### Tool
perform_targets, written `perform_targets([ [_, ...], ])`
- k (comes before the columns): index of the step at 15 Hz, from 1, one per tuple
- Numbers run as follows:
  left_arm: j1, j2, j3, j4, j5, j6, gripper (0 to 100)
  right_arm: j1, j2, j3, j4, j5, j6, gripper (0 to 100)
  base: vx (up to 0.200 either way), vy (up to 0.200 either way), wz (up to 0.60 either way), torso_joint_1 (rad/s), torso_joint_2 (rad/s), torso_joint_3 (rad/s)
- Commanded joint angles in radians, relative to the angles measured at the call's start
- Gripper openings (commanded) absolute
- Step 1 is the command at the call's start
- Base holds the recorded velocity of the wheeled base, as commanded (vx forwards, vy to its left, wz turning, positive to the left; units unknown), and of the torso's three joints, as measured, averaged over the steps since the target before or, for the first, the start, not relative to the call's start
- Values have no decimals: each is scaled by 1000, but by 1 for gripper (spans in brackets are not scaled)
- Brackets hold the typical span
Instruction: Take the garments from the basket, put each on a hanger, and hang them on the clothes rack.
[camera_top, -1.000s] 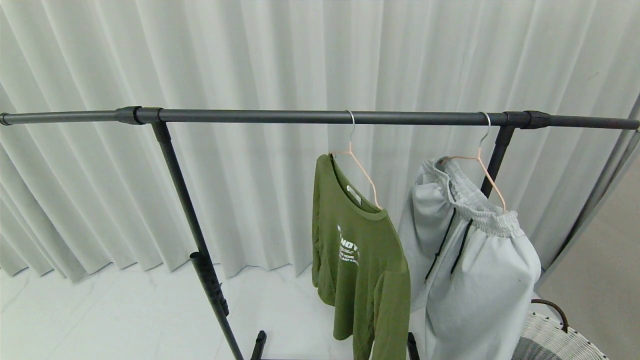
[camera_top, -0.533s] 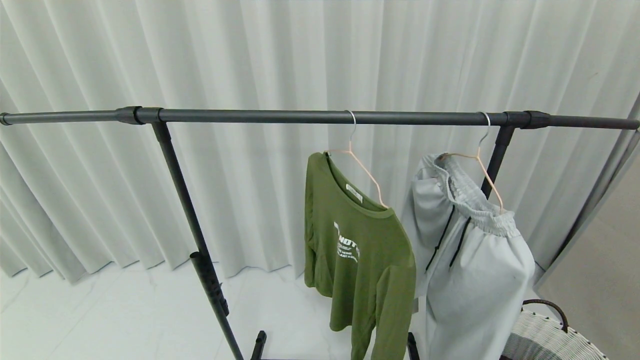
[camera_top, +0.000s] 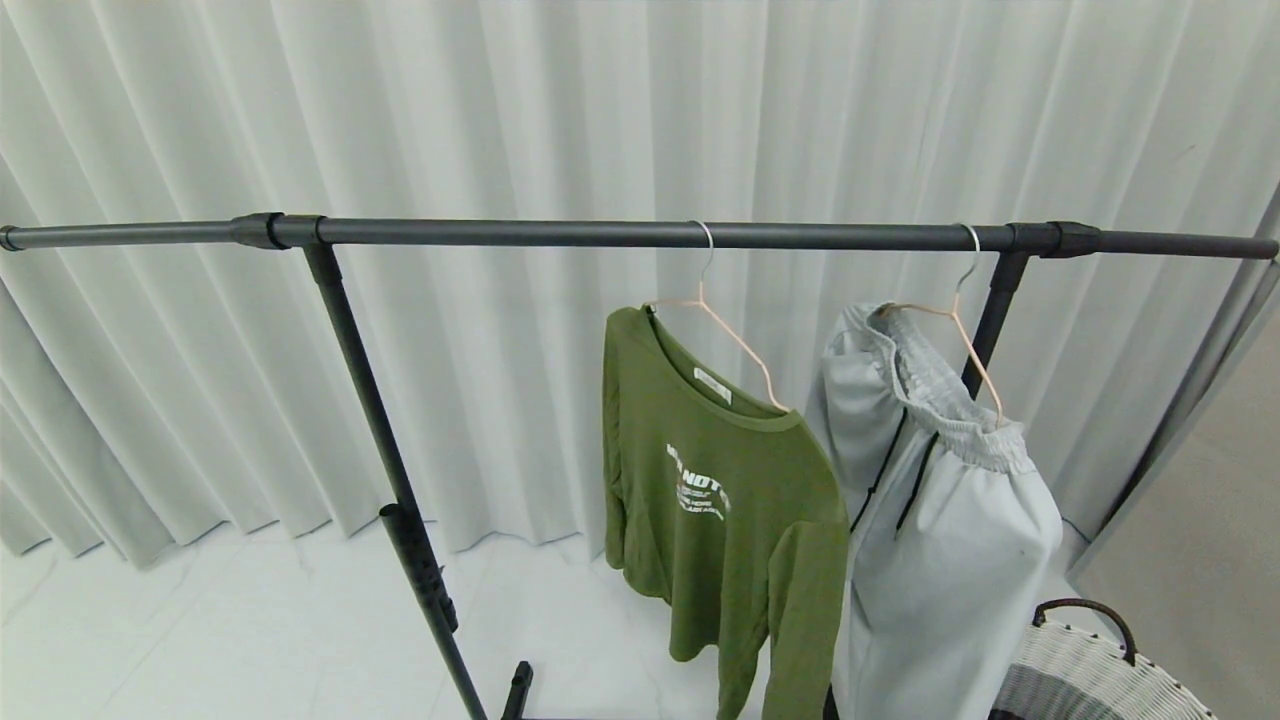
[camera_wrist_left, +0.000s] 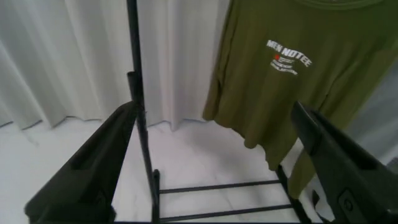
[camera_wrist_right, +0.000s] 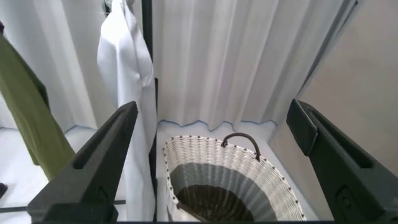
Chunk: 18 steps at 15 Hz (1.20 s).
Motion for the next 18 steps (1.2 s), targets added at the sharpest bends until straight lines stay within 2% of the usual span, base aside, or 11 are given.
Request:
perform_targets([
  [1,11,-11,0,-2,82,7,0,1,2,0,-1,1,-1,100,0,0,0,0,0,0],
  [2,36,-49,0,19,162,24,0,1,2,0,-1,1,4,100,0,0,0,0,0,0],
  [4,51,-82,0,39,177,-13,0,1,2,0,-1,1,50,100,0,0,0,0,0,0],
  [7,51,-83,-2,42,179,-9,0,1,2,0,-1,5,45,100,0,0,0,0,0,0],
  [10,50,-83,-2,45,179,-27,0,1,2,0,8,111,19,100,0,0,0,0,0,0],
  [11,50,-82,-2,45,179,-27,100,1,2,0,11,129,19,100,0,0,0,0,0,0],
  [12,50,-83,-2,45,179,-29,100,1,2,0,48,172,21,100,0,0,0,0,0,0],
  [18,50,-83,-2,45,179,-44,100,1,2,0,53,172,53,100,0,0,0,0,0,0],
])
